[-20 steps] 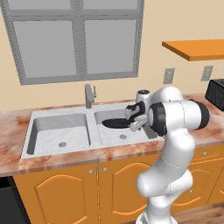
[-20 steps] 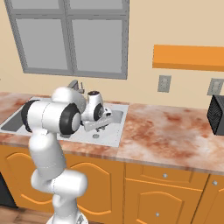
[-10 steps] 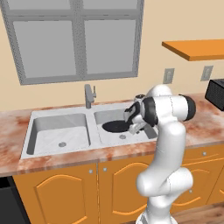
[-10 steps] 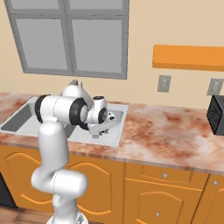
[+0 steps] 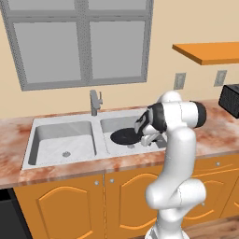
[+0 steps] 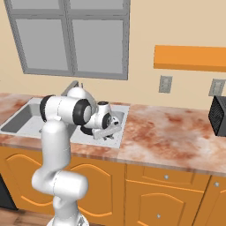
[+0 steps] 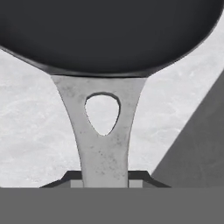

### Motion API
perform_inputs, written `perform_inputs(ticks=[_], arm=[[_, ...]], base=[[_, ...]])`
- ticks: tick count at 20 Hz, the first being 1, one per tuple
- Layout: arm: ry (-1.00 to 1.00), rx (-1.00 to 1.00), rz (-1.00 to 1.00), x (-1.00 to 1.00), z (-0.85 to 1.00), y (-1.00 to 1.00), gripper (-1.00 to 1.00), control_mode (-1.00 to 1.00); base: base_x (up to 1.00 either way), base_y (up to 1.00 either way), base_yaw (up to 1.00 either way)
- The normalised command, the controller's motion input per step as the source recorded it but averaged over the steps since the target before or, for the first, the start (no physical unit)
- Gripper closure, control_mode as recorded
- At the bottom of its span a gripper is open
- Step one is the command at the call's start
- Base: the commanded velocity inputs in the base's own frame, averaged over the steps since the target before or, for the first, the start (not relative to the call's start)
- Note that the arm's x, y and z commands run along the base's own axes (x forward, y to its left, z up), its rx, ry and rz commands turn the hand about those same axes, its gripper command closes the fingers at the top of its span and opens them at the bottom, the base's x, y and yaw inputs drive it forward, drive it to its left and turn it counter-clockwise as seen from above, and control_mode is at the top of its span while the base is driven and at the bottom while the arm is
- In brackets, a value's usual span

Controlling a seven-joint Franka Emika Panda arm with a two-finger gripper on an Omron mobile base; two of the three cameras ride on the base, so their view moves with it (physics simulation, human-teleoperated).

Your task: Move the pot and pan from the stove into the sink.

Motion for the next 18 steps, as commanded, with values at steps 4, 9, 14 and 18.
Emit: perform_inputs(ticks=[4, 9, 14, 18], arm=[[0.0, 0.01, 0.0, 0.0, 0.34, -0.01, -1.0, -1.0], [0.0, 0.01, 0.02, -0.06, 0.97, 0.0, -1.0, -1.0], [0.0, 0.0, 0.09, -0.23, 1.0, 0.0, -1.0, -1.0], [0.04, 0.0, 0.11, -0.46, 0.95, 0.0, -1.0, -1.0]], base=[[0.0, 0.0, 0.0], [0.0, 0.0, 0.0], [0.0, 0.0, 0.0], [0.0, 0.0, 0.0]])
